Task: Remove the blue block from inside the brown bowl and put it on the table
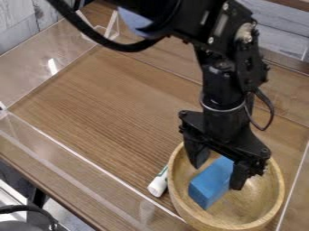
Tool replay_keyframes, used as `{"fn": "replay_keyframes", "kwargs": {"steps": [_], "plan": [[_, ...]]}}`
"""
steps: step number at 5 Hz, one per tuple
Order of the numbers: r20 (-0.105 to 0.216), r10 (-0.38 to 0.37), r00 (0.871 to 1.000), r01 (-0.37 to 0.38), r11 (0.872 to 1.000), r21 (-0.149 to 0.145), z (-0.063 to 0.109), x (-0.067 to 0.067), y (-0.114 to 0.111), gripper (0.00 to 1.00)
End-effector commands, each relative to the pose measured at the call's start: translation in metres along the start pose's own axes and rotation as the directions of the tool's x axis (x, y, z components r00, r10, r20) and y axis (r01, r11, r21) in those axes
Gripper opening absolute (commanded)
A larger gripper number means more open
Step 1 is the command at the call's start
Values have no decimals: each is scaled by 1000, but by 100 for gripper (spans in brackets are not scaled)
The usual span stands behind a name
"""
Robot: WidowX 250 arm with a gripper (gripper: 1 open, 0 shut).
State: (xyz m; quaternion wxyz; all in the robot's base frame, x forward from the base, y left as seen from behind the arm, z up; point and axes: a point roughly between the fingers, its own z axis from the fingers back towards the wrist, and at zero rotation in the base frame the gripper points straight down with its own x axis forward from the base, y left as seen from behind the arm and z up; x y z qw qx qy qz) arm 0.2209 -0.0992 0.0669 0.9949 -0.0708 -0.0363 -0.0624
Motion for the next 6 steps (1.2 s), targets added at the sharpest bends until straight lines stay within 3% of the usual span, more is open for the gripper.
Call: {"fn": "replay_keyframes", "kwargs": {"steps": [1, 4, 5, 6], "plan": [[26, 5, 1000, -5, 1000, -9, 5, 5, 0, 100], [19, 7, 1000, -6, 1000, -7, -17, 4, 5, 100], [19, 6, 1000, -6, 1000, -6, -21, 4, 7, 0], [8, 4, 1000, -4, 1000, 2, -14, 4, 7, 0]]}}
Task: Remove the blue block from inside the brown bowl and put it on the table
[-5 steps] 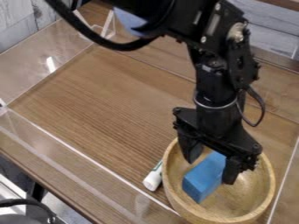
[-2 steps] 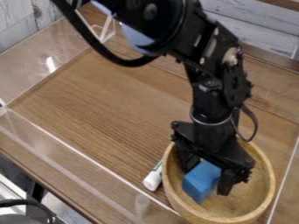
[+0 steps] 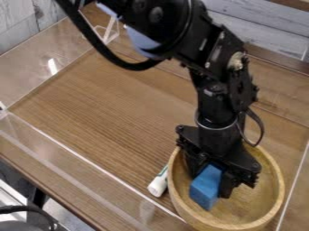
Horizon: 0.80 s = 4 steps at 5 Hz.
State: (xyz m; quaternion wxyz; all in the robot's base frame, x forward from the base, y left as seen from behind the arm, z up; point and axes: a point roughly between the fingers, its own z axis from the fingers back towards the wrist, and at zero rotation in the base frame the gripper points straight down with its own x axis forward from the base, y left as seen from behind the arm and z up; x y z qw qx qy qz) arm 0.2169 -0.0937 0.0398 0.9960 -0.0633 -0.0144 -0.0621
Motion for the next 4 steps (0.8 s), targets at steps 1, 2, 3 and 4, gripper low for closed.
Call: {"fn": "replay_keyframes", "kwargs": {"steps": [1, 2, 3, 4], "plan": [[38, -3, 999, 3, 1000, 0, 20, 10, -1, 0], [29, -1, 1000, 0, 1000, 10, 28, 10, 0, 0], [32, 16, 999, -17, 1000, 27, 47, 12, 2, 0], [43, 39, 998, -41, 998, 44, 78, 16, 6, 0]]}}
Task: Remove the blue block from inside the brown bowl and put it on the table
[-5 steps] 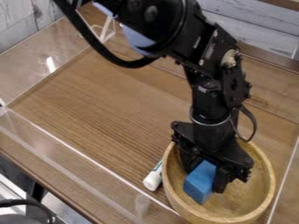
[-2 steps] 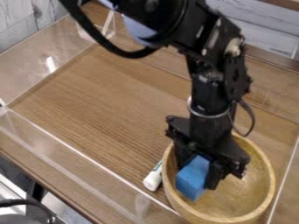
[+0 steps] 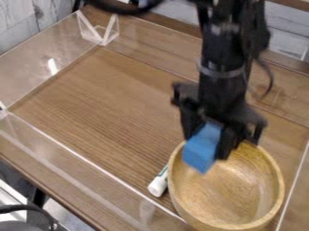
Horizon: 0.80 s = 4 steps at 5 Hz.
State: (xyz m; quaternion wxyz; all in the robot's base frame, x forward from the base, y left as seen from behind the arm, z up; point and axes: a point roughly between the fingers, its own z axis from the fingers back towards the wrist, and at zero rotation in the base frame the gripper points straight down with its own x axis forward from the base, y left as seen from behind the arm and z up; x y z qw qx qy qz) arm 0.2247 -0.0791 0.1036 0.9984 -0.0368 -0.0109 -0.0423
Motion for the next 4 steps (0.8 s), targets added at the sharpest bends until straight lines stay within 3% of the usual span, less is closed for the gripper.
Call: {"fn": "replay_keyframes", "kwargs": {"steps": [1, 2, 3, 4], "plan": [[54, 29, 998, -29, 1000, 8, 41, 11, 10, 0], [63, 64, 996, -65, 998, 24, 62, 14, 24, 0], [84, 144, 986, -148, 988, 40, 79, 19, 44, 0], [97, 174, 980, -179, 983, 44, 80, 25, 64, 0]]}}
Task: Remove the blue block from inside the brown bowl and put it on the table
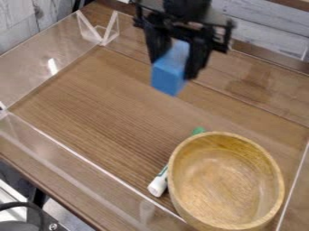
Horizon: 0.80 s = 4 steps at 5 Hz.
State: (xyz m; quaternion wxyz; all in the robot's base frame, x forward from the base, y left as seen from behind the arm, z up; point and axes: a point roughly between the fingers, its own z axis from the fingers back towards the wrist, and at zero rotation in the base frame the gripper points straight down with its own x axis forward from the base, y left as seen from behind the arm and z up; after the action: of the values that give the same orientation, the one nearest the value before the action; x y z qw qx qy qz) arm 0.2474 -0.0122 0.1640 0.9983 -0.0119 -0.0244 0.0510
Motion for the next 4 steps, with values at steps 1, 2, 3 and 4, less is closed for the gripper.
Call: {"fn": "replay_keyframes", "kwargs": {"steps": [1, 2, 3, 4], "plan": [[67, 0, 998, 0, 1000, -1, 10, 16, 14, 0], [69, -8, 998, 8, 1000, 1, 5, 17, 15, 0], [71, -21, 997, 21, 1000, 2, 1, 14, 15, 0], [73, -26, 997, 26, 1000, 4, -4, 12, 14, 0]]}}
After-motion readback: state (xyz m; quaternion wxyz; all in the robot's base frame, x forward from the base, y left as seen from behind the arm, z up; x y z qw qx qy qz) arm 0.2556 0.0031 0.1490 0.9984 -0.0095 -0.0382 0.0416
